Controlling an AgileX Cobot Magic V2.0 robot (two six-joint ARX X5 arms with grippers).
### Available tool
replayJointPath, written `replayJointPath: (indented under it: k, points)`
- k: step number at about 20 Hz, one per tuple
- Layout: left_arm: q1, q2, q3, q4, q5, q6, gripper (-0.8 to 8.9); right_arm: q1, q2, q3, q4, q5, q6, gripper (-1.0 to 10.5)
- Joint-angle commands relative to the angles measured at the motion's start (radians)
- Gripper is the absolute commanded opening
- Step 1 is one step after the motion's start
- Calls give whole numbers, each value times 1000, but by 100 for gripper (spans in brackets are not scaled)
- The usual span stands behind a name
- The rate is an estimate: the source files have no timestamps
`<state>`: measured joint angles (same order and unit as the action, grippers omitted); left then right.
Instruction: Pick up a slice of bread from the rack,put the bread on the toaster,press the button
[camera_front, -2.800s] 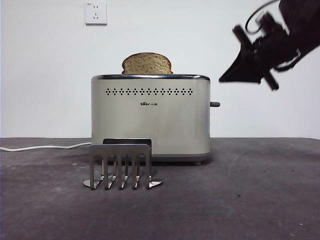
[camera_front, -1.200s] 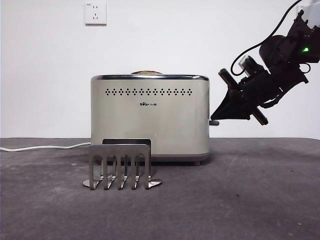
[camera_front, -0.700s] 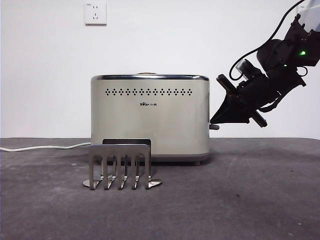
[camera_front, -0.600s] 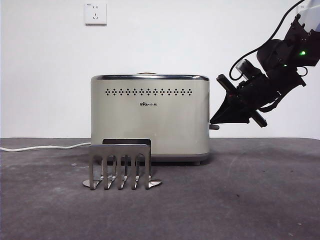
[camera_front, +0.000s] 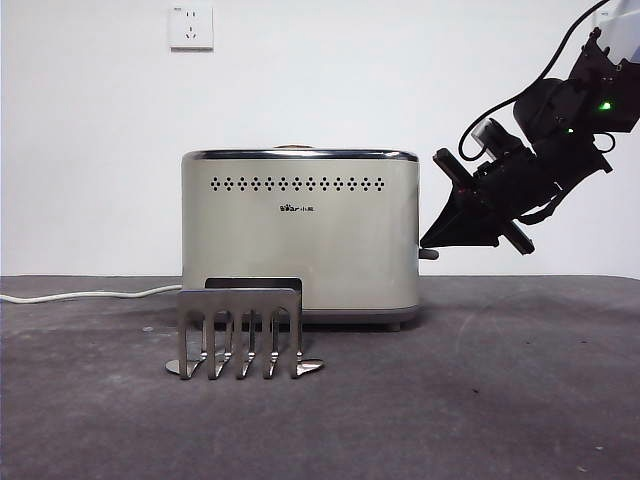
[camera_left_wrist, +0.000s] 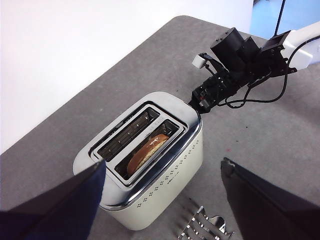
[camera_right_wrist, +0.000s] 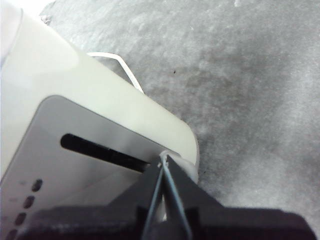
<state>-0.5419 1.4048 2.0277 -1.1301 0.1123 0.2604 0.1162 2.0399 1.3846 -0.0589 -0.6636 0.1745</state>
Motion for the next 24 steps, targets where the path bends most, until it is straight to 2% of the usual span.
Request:
replayJointPath:
  k: [1, 5, 8, 13, 19, 24]
  points:
    - [-2, -1, -3, 1, 0, -6, 385, 3, 60, -36, -53, 33, -11, -12]
    - [-2, -1, -4, -2, 0, -6, 385, -2, -5, -35, -35, -10, 19, -12]
    - [-2, -1, -3, -2, 0, -6, 381, -2, -135, -35, -37, -11, 18, -12]
    - [-2, -1, -3, -4, 0, -6, 381, -4, -421, -35, -196, -12, 2, -12]
    - [-2, -1, -3, -92, 1, -6, 377, 11, -767, -35, -616, -16, -137, -12]
    - [-2, -1, -3, -174, 1, -6, 375, 13, -903, -35, -859, -16, -244, -12]
